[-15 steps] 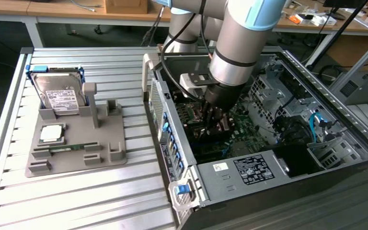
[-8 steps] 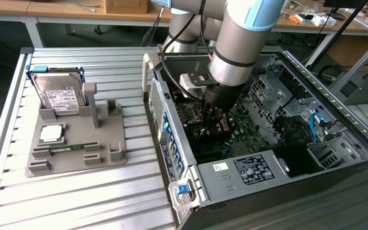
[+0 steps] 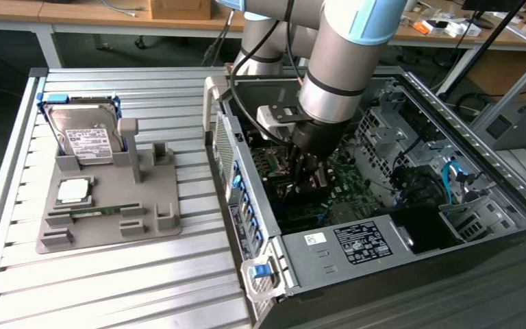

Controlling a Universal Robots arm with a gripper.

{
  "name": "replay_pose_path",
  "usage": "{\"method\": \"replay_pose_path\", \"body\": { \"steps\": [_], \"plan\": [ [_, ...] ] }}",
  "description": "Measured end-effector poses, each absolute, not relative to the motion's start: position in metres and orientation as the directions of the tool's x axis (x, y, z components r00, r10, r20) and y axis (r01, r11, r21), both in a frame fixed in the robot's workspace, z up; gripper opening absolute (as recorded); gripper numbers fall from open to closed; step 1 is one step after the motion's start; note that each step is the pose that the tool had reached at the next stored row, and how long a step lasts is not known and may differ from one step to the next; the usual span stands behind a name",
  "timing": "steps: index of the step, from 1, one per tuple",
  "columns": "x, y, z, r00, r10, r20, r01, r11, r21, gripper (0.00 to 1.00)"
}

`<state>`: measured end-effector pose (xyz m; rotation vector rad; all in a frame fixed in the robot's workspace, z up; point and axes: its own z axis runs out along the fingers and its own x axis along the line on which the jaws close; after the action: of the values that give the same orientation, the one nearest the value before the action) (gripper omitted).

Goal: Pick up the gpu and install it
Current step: 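Insert the gpu into the slot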

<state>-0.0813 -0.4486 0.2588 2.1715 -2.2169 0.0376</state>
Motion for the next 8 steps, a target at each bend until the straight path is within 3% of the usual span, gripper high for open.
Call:
{"method": "replay_pose_path", "body": {
  "steps": [2,5,8],
  "plan": [
    [-0.0813,-0.4485,0.2586,-0.021,-0.999,0.044,-1.0,0.021,0.009,0.27],
    [-0.0813,-0.4486,0.2587,-0.02,-0.999,0.044,-1.0,0.021,0.009,0.4],
    [-0.0813,-0.4486,0.2651,-0.02,-0.999,0.044,-1.0,0.021,0.008,0.4]
  ]
}}
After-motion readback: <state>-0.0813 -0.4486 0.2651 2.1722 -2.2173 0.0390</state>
